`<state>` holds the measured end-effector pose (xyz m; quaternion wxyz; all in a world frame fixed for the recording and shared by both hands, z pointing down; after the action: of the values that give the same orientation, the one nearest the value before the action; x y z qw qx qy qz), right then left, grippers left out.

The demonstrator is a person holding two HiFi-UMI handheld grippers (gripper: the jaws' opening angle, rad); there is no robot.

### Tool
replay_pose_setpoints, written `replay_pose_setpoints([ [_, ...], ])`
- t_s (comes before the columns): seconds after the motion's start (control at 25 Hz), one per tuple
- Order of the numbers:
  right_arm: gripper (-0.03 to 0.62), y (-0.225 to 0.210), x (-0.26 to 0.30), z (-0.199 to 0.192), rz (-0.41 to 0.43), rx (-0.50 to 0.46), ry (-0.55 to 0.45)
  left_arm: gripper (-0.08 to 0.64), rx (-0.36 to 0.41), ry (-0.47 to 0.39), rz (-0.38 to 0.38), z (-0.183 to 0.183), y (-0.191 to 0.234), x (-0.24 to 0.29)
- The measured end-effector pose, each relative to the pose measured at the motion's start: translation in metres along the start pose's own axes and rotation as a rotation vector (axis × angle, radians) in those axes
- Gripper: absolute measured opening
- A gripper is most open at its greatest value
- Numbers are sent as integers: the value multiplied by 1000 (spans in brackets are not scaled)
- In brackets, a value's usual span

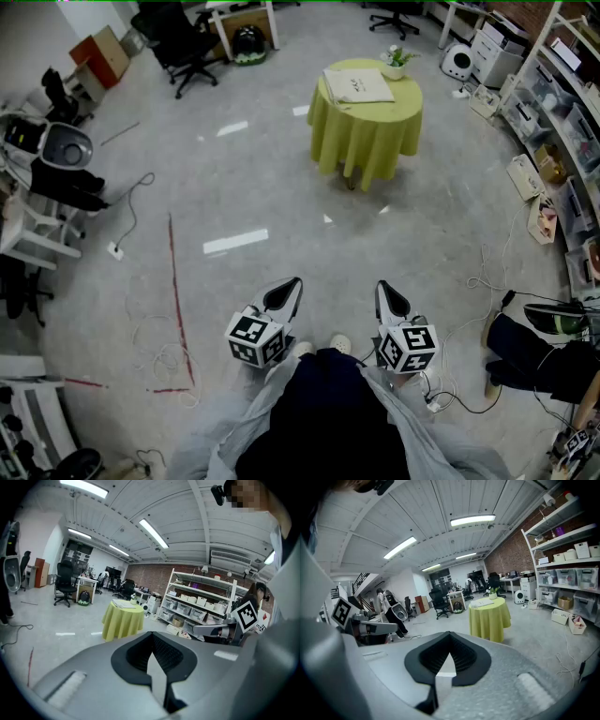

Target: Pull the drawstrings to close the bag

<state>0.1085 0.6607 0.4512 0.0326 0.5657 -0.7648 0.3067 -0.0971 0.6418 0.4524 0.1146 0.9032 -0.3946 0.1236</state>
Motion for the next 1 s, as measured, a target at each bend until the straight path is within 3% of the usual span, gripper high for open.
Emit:
replay_pose_setpoints([
  [0.36,2,57,-8,-4,36,-77,-28,18,28,-34,6,6,19,-43],
  [0.56,2,75,-21,-13,67,-12,-95,18,42,-51,-32,-1,20,-55],
  [0.68,3,79,-28,-22,44,39,-159,18,40,-74,-31,-10,22,-71],
  [0.72,38,80,-29,-26,40,45,-175,17,27,-83,-30,-15,24,-76],
  [0.8,219,84,-28,-36,43,52,-177,157,-17,-89,-39,-25,29,-85],
  [0.84,232,85,-28,-41,44,52,-167,207,-39,-84,-40,-30,31,-88],
  [1.0,220,94,-28,-50,71,8,-122,210,-63,-67,8,-42,39,-101],
])
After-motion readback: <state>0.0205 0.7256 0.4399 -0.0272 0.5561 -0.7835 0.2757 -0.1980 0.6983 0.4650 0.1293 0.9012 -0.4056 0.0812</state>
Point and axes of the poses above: the fingertips, and each gripper's own axes: x forward along the fingers, y to its left, z out of its top, the point moved 3 cm from there along -x, backward along the fingers, and after that the axes turned 14 degrees about x, right-handed, at the moved point
